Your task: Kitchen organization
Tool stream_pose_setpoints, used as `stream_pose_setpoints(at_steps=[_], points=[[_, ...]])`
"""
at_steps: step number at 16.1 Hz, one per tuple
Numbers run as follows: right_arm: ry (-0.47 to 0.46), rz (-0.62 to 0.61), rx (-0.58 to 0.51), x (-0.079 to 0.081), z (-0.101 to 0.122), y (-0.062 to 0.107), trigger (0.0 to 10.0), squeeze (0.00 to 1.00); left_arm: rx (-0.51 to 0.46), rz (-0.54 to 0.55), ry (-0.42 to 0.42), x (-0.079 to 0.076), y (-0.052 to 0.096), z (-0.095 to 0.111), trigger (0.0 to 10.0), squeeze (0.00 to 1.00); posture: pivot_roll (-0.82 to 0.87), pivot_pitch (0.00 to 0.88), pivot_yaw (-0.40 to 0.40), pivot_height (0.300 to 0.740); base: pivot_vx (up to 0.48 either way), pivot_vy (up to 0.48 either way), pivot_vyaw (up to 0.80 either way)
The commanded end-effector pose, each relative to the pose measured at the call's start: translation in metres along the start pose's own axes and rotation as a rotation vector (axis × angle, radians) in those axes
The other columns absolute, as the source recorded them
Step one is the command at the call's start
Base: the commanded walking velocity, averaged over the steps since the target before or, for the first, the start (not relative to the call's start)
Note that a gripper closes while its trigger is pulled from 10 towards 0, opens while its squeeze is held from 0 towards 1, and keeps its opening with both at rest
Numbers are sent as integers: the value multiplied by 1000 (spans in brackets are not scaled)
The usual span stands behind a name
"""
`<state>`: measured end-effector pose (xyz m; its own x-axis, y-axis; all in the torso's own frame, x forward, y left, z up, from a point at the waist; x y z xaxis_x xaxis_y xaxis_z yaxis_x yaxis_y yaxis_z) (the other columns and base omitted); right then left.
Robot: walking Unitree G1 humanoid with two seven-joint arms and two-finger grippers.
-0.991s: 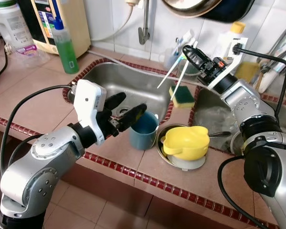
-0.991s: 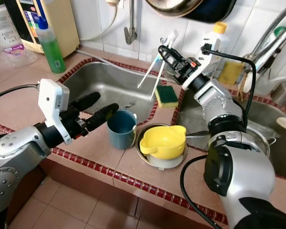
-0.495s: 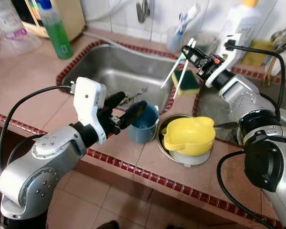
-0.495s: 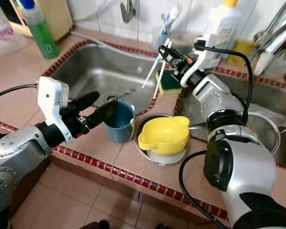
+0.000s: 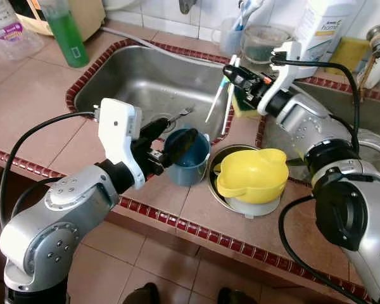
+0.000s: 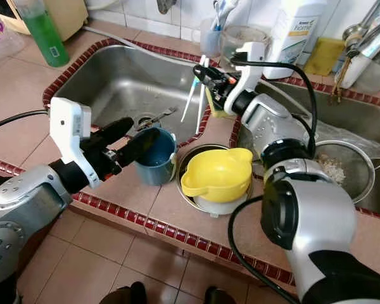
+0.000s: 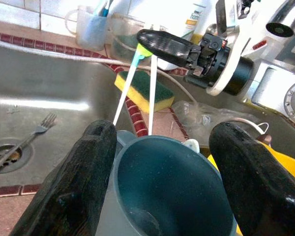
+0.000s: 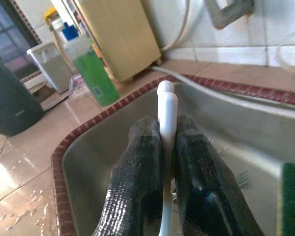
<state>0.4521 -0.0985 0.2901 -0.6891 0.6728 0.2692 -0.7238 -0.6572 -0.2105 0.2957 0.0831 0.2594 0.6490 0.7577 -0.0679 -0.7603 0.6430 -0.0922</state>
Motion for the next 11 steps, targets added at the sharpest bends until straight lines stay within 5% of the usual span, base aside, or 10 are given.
stream_pose_setpoints(at_steps=[1, 6, 7, 11], points=[[11, 19, 29, 8, 0, -7, 10000, 0, -19, -14, -18, -7, 2, 8, 10000, 0, -20, 307, -6, 740, 0, 0, 0], [-12, 90, 85, 23, -9, -15, 10000, 24, -22, -44, -65, -13, 5, 21, 10000, 0, -16, 319, -4, 740, 0, 0, 0], [-30, 104, 87, 25, -9, -16, 10000, 1000, -23, -43, -65, -12, 6, 22, 10000, 0, -14, 320, -5, 740, 0, 0, 0], [-77, 160, 113, 34, -13, -18, 10000, 1000, -11, -37, -65, -8, 8, 22, 10000, 0, -9, 324, 3, 740, 0, 0, 0]])
Point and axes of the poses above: a point about 5 cm out from each wrist's last joint towards the gripper, its own y axis pointing back from the gripper into the wrist, its own z axis along the axis of the wrist's last joint, x = y × z, the point moved 5 cm from there along -y, pointing out of the wrist towards the gripper, and after that the axes turned 4 degrees about -y, right-handed, at the moved point
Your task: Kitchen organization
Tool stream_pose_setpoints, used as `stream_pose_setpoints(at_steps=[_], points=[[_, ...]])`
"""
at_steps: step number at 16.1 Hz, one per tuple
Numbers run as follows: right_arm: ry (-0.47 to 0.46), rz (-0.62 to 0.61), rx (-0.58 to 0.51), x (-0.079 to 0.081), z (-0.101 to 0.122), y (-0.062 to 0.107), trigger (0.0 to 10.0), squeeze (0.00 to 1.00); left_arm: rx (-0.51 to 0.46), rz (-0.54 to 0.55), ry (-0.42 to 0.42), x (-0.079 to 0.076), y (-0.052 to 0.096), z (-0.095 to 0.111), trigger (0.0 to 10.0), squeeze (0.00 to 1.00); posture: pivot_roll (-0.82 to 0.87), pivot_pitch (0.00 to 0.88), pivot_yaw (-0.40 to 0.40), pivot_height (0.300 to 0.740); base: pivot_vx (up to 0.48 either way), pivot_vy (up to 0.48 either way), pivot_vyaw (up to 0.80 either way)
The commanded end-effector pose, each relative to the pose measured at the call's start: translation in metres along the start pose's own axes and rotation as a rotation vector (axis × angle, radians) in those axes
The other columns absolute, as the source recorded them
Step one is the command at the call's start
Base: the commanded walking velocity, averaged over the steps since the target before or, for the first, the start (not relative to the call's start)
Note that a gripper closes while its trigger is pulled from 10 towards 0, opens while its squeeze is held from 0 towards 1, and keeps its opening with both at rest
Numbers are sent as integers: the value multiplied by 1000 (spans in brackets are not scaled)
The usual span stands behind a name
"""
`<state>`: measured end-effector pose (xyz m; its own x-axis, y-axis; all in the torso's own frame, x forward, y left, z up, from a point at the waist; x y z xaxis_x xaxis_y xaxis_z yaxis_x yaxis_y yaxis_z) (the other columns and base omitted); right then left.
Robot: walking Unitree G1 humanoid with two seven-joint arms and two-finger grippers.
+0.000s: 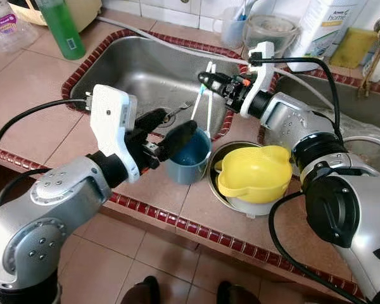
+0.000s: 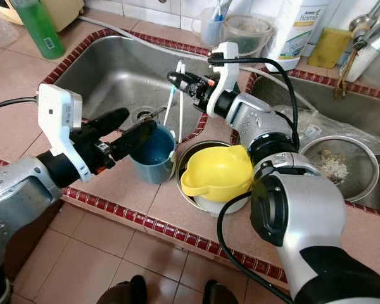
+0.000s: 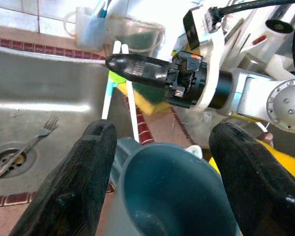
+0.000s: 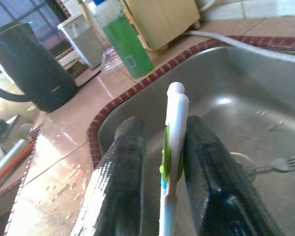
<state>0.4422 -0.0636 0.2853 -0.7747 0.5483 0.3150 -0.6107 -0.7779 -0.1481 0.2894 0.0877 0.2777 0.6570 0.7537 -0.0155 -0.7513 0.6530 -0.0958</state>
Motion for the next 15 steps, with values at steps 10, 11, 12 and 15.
stream_pose_setpoints(at_steps=[10, 11, 12, 15], points=[[241, 55, 136, 16, 9, -11, 10000, 1000, -28, -18, 5, -4, 1, 7, 10000, 0, -24, 305, -1, 740, 0, 0, 0], [215, 53, 109, 17, 14, -10, 10000, 1000, -29, -16, 5, -4, 1, 7, 10000, 0, -25, 303, -2, 740, 0, 0, 0], [243, 42, 122, 15, 14, -10, 10000, 1000, -30, -15, 7, -3, 1, 7, 10000, 0, -26, 300, -1, 740, 0, 0, 0], [107, -3, -36, 11, 37, -7, 10000, 0, -44, -9, 9, -2, -2, 9, 10000, 0, -21, 281, -5, 740, 0, 0, 0]])
Point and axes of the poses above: a point about 5 cm out from each wrist's last joint towards the gripper, its own y axis pointing back from the gripper into the wrist, its own z axis along the axis of the wrist's last joint, x = y × z, the point moved 5 cm from there along -y, pointing out of the wrist towards the gripper, and after that the axes turned 4 degrees about -y, right-handed, at the moved point
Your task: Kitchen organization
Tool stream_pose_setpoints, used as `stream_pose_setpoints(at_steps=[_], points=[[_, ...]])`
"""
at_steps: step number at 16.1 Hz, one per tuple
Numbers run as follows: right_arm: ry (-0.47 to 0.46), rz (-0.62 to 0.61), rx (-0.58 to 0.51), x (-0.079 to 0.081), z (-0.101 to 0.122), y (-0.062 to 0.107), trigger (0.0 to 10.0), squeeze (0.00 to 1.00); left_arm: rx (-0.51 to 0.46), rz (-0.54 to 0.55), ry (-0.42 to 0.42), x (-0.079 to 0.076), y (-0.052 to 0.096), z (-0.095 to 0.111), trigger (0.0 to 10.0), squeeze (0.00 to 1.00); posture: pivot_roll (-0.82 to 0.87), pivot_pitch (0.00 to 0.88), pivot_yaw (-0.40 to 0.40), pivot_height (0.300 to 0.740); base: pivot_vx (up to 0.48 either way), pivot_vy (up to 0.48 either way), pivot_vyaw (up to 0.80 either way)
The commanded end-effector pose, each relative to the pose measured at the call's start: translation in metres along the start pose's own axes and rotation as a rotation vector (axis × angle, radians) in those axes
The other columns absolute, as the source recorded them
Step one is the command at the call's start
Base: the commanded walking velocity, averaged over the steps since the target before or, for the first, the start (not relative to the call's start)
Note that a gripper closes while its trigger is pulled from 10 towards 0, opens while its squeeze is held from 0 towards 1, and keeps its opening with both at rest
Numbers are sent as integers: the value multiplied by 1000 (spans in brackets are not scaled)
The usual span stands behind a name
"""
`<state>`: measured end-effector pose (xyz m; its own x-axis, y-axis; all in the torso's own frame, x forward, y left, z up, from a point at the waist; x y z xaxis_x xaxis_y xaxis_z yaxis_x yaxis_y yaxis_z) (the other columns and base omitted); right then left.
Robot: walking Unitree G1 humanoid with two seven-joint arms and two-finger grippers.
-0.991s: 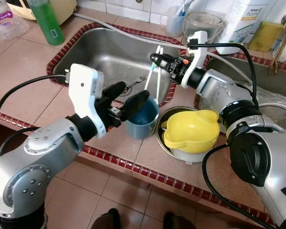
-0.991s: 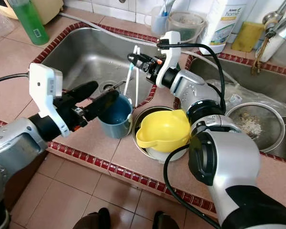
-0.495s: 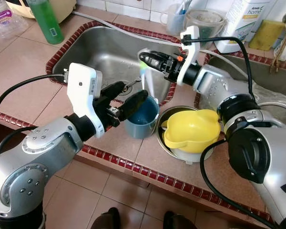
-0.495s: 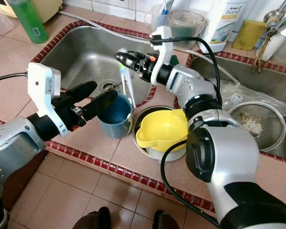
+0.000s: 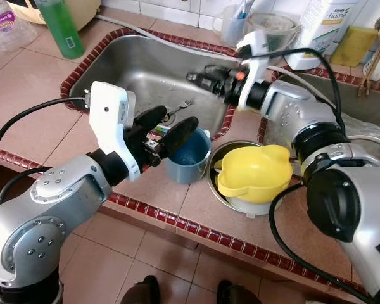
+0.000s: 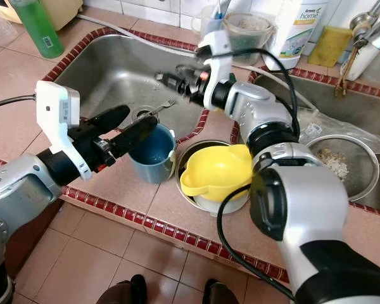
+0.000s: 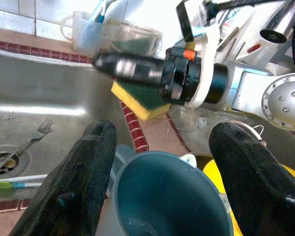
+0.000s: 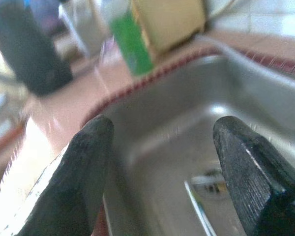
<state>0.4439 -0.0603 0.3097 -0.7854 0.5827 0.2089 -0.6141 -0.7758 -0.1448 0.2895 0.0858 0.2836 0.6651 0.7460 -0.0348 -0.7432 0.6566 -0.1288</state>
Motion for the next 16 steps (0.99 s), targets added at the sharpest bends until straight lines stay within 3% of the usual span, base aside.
stream_pose_setpoints(at_steps=[1, 4, 7, 8, 10, 11, 15, 16], points=[[-29, 0, -83, 0, 23, 2, 10000, 0, -10, 3, -16, 0, 0, 3, 10000, 0, -16, 272, -8, 740, 0, 0, 0], [-27, 29, -258, 0, 61, 13, 10000, 0, -30, 68, -24, 13, 1, 5, 10000, 0, -15, 248, -11, 740, 0, 0, 0], [-38, 8, -385, -4, 80, 23, 10000, 0, -51, 164, -20, 33, 0, 6, 10000, 0, -11, 222, -15, 740, 0, 0, 0], [-10, -95, -411, -14, 84, 26, 10000, 0, -60, 217, -4, 46, 0, 5, 10000, 0, -8, 201, -15, 740, 0, 0, 0], [39, -130, -446, -17, 90, 31, 10000, 0, -47, 253, -11, 57, 0, 2, 10000, 0, -4, 185, -16, 740, 0, 0, 0], [106, -133, -472, -15, 90, 35, 10000, 0, -56, 287, -16, 69, -3, 4, 10000, 0, -7, 164, -8, 740, 0, 0, 0], [109, -293, -522, -37, 82, 56, 10000, 0, -73, 358, -22, 90, -10, 7, 10000, 0, -23, 132, 8, 740, 0, 0, 0], [150, -325, -528, -40, 79, 62, 10000, 0, -84, 379, -51, 94, -11, 8, 10000, 0, -26, 129, 11, 740, 0, 0, 0]])
Point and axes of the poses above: a point about 5 cm out from each wrist's last joint towards the gripper, its own y axis pointing back from the gripper into the wrist, its own z axis along the axis of the wrist's last joint, x = y × z, the point moved 5 cm from there along -y, pointing out of the wrist towards the gripper, and after that the axes turned 4 degrees about -y, right-handed, at the moved point
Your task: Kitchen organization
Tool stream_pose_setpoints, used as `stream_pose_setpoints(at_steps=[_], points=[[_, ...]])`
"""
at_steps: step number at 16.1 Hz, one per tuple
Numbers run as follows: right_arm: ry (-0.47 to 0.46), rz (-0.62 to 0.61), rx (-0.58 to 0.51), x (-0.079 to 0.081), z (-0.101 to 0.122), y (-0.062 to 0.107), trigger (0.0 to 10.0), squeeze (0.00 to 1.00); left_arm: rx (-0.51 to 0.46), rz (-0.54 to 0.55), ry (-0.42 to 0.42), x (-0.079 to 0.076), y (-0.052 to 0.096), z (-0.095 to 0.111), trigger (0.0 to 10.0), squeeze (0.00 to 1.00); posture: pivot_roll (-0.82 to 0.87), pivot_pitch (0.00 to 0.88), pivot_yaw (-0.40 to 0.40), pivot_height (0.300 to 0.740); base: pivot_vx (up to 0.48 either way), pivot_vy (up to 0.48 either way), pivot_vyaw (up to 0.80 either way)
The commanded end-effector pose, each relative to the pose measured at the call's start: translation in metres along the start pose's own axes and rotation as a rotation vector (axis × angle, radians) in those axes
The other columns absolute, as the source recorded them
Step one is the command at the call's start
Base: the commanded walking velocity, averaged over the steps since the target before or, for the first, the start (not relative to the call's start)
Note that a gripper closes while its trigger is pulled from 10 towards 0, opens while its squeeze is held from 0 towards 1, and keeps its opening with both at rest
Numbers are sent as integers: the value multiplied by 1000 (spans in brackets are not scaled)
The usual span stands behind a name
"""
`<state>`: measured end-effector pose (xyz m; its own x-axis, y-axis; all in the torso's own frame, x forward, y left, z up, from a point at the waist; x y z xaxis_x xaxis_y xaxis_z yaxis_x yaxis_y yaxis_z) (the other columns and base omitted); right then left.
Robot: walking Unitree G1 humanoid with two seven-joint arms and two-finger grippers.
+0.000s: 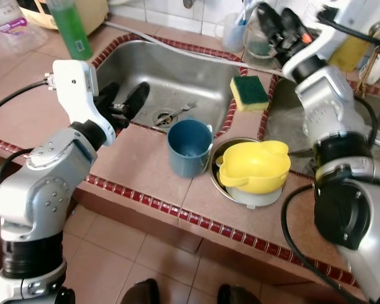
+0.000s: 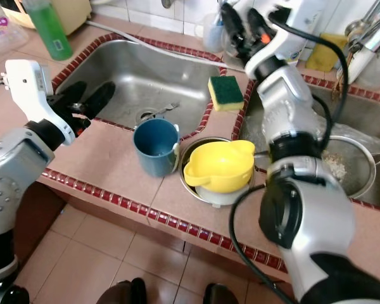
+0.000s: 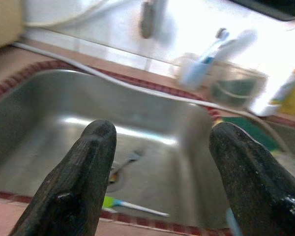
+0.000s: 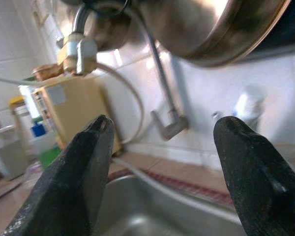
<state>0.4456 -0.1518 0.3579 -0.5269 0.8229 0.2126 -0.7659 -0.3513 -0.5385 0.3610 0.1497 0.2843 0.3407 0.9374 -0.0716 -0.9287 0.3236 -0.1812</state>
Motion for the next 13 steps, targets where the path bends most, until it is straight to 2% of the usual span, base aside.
stream_pose_setpoints(at_steps=[1, 3, 4, 6, 9, 11, 12, 13], points=[[86, -21, -46, -1, 10, 4, 10000, 0, -27, 10, -41, 2, -3, 5, 10000, 0, -33, 122, 17, 740, 0, 0, 0], [197, -76, -78, -6, 13, 19, 10000, 0, -53, 46, -45, 9, -8, 5, 10000, 0, -50, 112, 26, 740, 0, 0, 0], [250, -99, -90, -3, 11, 28, 10000, 0, -73, 52, -37, 11, -8, 4, 10000, 0, -63, 103, 32, 740, 0, 0, 0], [292, -102, -108, 8, 6, 42, 10000, 0, -110, 56, -30, 10, -6, 5, 10000, 0, -74, 92, 33, 740, 0, 0, 0], [306, -140, -129, 24, 2, 59, 10000, 0, -122, 49, -65, 2, -2, 1, 10000, 0, -87, 68, 38, 740, 0, 0, 0], [324, -147, -149, 37, -1, 73, 10000, 0, -120, 34, -72, -9, 2, -8, 10000, 0, -94, 56, 43, 740, 0, 0, 0], [342, -177, -144, 43, -4, 84, 10000, 0, -119, 18, -46, -16, 3, -18, 10000, 0, -100, 44, 44, 740, 0, 0, 0], [345, -184, -142, 44, -5, 87, 10000, 0, -120, 19, -42, -17, 3, -19, 10000, 0, -101, 43, 44, 740, 0, 0, 0]])
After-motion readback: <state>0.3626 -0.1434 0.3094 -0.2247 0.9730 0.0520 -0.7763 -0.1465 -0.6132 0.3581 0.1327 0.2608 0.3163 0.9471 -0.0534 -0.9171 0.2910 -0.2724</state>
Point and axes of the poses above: a point about 5 cm out from each wrist's last joint towards the gripper, its own y axis pointing back from the gripper into the wrist, its own z axis along the axis of the wrist's last joint, x = y × z, the point moved 5 cm from there along -y, pointing out of the wrist towards the gripper, and after that the axes turned 4 degrees about -y, right-handed, at the moved point
